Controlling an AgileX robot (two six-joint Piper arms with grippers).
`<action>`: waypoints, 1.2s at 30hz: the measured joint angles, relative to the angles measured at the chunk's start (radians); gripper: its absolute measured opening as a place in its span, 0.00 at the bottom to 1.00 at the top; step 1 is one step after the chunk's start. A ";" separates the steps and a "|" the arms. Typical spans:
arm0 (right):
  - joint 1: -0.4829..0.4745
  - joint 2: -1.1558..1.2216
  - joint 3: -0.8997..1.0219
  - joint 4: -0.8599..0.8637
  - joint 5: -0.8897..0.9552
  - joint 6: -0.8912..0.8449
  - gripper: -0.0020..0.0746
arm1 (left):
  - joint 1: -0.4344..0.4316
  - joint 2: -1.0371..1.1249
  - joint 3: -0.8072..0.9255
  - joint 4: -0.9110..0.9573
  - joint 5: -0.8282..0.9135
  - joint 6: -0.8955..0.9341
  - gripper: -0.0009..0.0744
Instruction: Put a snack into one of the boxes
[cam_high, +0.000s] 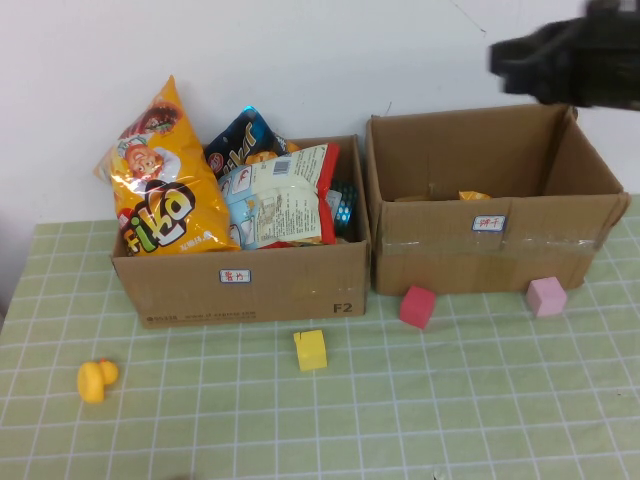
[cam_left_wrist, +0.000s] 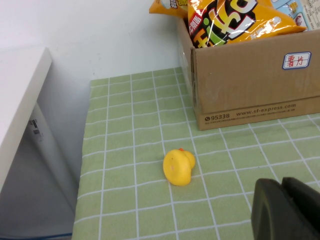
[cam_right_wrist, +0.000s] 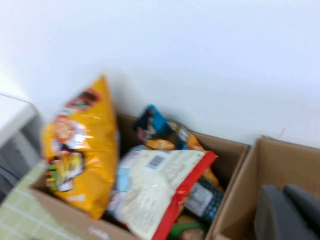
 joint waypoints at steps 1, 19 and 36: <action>0.000 -0.054 0.049 0.036 0.000 -0.042 0.03 | 0.000 0.000 0.000 0.000 0.000 0.000 0.01; 0.000 -1.015 0.734 0.250 0.040 -0.477 0.02 | 0.000 0.000 0.000 0.000 0.000 0.000 0.01; 0.000 -1.540 1.066 0.192 -0.227 -0.604 0.02 | 0.000 0.000 0.000 0.000 0.000 0.000 0.01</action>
